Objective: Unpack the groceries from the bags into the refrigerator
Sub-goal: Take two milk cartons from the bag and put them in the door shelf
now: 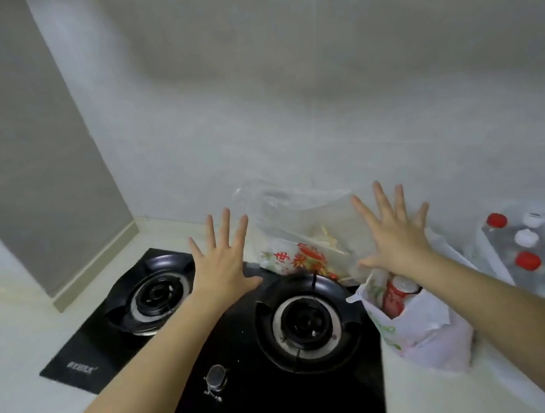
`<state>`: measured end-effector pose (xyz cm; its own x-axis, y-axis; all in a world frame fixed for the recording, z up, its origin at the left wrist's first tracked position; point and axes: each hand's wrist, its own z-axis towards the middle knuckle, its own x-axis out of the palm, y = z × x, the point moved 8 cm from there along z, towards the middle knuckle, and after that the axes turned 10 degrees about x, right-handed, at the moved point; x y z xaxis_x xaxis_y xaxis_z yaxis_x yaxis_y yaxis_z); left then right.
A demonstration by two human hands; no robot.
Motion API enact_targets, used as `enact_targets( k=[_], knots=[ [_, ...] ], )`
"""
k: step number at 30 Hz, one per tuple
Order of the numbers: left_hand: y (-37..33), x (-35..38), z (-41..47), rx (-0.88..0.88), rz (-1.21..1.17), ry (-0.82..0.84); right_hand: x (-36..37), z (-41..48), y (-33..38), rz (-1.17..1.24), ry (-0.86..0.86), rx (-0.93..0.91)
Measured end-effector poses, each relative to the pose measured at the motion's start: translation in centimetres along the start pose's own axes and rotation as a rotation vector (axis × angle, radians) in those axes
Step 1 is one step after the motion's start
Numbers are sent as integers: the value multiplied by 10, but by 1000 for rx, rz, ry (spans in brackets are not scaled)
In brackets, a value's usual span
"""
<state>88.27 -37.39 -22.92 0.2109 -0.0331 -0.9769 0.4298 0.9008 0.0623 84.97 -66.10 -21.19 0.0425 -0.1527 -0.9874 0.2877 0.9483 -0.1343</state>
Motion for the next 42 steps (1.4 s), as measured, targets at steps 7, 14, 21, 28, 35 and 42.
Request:
enact_targets(
  k=[7, 14, 21, 28, 35, 42],
  knots=[
    [11, 38, 151, 180, 143, 119, 38, 70, 11, 112, 209, 81],
    [-4, 99, 207, 263, 142, 335, 84, 95, 48, 119, 321, 38],
    [-6, 181, 205, 289, 97, 546, 146, 104, 62, 229, 416, 120],
    [4, 165, 215, 107, -202, 338, 122, 132, 65, 443, 217, 201],
    [34, 93, 234, -61, -624, -10, 32, 149, 59, 849, -22, 325],
    [56, -22, 224, -96, -845, -291, -63, 123, 62, 1168, -179, 243]
  ],
)
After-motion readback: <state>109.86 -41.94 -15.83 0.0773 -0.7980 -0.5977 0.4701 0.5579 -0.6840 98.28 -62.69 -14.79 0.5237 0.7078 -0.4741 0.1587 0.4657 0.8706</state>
